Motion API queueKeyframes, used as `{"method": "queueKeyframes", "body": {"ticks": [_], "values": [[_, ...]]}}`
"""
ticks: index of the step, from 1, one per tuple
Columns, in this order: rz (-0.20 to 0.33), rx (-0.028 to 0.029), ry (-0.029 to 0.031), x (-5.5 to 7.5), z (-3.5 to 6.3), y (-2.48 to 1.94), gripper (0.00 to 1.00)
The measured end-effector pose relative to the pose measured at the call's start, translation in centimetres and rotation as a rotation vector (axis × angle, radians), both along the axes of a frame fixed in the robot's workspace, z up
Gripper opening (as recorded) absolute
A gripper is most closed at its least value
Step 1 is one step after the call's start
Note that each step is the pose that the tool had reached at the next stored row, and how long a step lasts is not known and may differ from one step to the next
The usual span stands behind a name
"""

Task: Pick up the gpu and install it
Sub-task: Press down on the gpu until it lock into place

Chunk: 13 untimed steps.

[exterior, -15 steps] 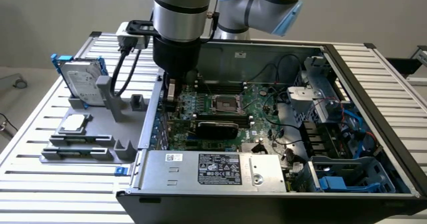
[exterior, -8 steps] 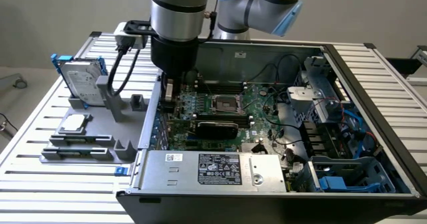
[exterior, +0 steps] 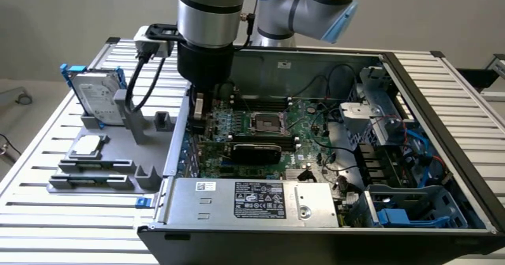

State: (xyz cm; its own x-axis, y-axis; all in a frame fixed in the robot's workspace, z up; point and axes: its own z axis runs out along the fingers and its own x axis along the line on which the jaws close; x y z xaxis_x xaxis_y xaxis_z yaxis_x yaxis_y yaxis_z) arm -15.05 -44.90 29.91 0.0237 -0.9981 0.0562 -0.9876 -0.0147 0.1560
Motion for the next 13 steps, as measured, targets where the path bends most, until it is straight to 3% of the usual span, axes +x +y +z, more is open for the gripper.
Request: {"method": "queueKeyframes", "body": {"ticks": [7,13], "values": [[0.000,-0.0039,-0.0002,0.1,0.32,0.07,0.11],[0.001,-0.0038,0.0005,1.1,1.08,0.07,0.11]]}}
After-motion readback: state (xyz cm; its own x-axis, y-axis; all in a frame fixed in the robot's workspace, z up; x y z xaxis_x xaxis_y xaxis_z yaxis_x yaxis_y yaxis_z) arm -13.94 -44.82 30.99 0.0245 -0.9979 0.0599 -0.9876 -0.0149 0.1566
